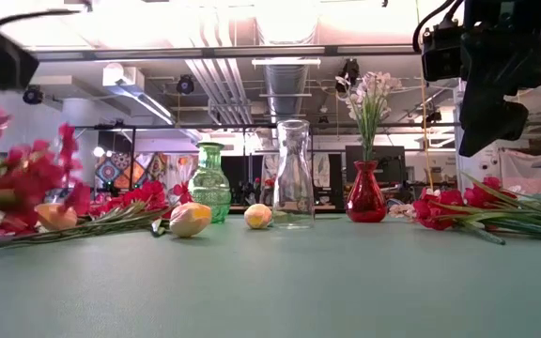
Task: Sort flowers into vase by color
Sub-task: Put the bottom left red flower into the green vase, then put the center yellow flower into the transparent vase
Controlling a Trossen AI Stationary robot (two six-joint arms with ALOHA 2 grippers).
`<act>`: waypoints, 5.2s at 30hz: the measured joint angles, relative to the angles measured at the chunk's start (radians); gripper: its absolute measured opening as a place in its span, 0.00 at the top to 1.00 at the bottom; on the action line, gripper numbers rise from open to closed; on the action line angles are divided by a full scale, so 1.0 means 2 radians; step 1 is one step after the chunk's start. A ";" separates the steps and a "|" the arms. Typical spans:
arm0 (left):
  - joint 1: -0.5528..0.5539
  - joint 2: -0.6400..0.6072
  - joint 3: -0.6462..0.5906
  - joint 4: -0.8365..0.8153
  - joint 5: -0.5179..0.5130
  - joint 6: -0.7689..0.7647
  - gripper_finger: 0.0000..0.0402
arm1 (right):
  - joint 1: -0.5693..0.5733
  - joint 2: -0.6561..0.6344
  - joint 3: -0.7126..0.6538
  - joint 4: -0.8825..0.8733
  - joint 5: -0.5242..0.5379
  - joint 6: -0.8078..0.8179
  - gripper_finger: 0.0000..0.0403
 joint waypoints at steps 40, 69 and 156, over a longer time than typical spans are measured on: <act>0.303 -0.358 -0.128 0.676 -0.300 1.031 1.00 | 0.000 0.000 0.000 0.030 0.040 -0.033 0.38; 0.534 -0.328 -0.248 0.811 -0.132 0.976 1.00 | 0.000 0.000 0.000 0.052 0.052 -0.027 0.38; 0.192 -0.175 -0.192 0.423 -0.044 0.861 0.41 | 0.113 0.000 0.000 0.007 -0.031 0.203 0.38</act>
